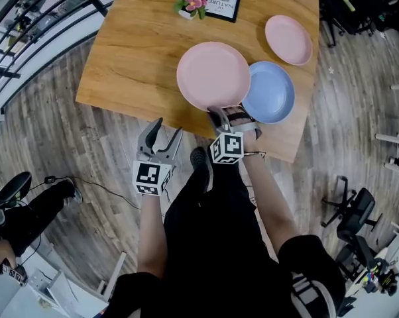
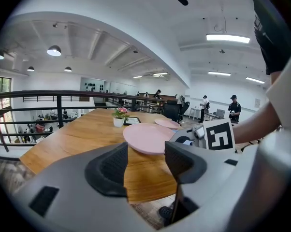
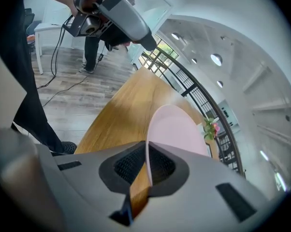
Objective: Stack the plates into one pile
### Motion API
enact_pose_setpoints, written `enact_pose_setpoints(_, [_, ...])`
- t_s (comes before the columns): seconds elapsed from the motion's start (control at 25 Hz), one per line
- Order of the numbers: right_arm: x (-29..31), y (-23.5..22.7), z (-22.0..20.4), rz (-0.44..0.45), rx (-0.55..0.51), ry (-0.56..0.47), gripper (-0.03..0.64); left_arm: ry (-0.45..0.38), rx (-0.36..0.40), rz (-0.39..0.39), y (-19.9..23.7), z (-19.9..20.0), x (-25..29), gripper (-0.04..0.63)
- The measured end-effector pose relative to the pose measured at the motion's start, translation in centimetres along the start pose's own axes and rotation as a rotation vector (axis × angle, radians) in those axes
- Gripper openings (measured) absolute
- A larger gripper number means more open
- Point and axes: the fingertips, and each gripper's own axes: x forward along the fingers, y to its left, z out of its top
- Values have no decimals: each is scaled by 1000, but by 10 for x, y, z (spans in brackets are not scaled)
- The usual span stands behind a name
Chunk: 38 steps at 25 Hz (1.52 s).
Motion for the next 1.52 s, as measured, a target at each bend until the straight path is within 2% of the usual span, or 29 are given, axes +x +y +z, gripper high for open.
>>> enact_pose_setpoints(0.28, [-12, 0, -28, -37, 61, 52, 25, 9, 13, -60, -13, -3, 14, 250])
enact_pose_setpoints(0.56, [-41, -2, -72, -87, 140, 117, 25, 6, 56, -133, -43, 14, 31, 250])
enact_pose_setpoints(1.08, [-67, 9, -129, -92, 233, 162, 28, 22, 78, -155, -82, 17, 46, 250])
enact_pose_setpoints(1.52, [-69, 14, -161, -71, 267, 176, 32, 47, 94, -178, -106, 17, 66, 250])
